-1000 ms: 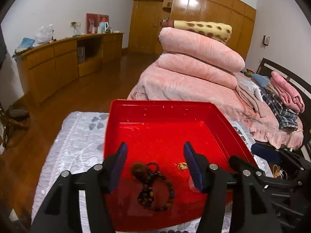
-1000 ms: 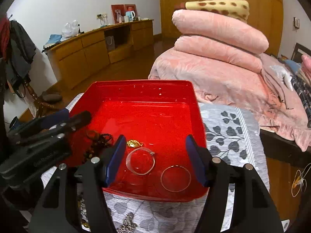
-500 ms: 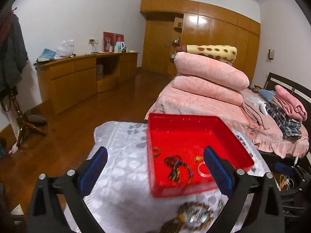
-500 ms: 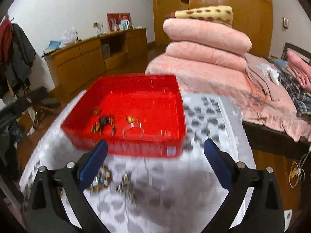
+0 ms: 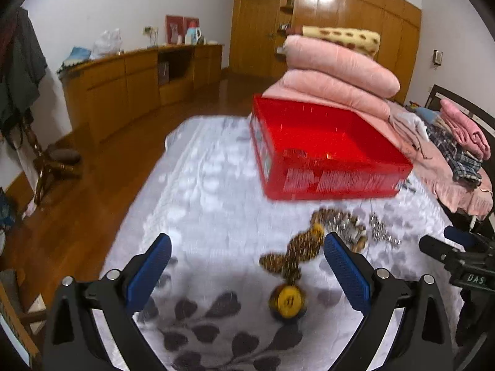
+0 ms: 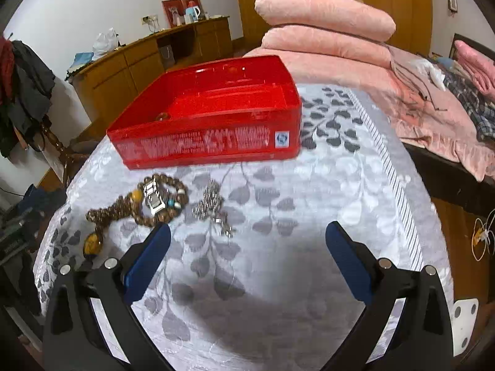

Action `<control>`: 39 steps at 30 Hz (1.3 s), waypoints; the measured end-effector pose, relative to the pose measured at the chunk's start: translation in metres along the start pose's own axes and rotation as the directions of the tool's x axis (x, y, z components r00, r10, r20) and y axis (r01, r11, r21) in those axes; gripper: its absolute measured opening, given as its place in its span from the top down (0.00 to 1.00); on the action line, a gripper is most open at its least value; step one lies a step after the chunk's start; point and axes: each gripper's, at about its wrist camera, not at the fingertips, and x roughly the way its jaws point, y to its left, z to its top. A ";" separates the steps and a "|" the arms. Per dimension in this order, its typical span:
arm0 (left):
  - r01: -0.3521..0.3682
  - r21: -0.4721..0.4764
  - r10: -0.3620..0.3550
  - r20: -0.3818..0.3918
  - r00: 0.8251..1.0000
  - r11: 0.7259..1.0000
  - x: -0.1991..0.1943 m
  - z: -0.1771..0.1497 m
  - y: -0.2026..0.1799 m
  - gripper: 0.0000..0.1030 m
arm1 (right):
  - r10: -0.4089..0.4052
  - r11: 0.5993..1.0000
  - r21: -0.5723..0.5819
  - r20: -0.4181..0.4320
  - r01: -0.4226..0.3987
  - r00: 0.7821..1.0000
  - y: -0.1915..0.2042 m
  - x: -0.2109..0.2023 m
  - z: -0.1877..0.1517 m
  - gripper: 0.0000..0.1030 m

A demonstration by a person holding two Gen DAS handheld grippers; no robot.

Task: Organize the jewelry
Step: 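Withdraw both tools from the tin back over the remaining jewelry, then grasp the tiger-eye bead strand with the left tool while the right tool grasps the silver chain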

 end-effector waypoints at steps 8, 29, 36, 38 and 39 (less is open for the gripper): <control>0.002 0.056 0.001 -0.060 0.998 0.998 0.015 -0.018 -0.017 0.07 | 0.000 1.000 0.006 -0.020 0.000 1.000 -0.001 0.005 -0.010 0.06; -0.011 0.078 0.025 -0.172 0.985 0.997 0.052 -0.014 -0.029 0.51 | 0.013 1.000 -0.011 -0.017 -0.013 1.000 0.000 0.010 -0.009 0.06; -0.010 0.036 0.016 -0.156 0.988 0.999 0.048 -0.012 -0.020 0.73 | 0.038 0.998 -0.052 -0.004 -0.038 0.999 0.008 0.012 -0.008 0.06; -0.008 0.029 0.012 -0.153 0.988 1.000 0.048 -0.012 -0.019 0.73 | 0.044 0.997 -0.070 -0.002 -0.044 0.999 0.012 0.012 -0.008 0.06; -0.008 0.028 0.012 -0.152 0.988 1.000 0.048 -0.012 -0.020 0.73 | 0.046 0.996 -0.079 -0.002 -0.046 0.999 0.013 0.013 -0.008 0.06</control>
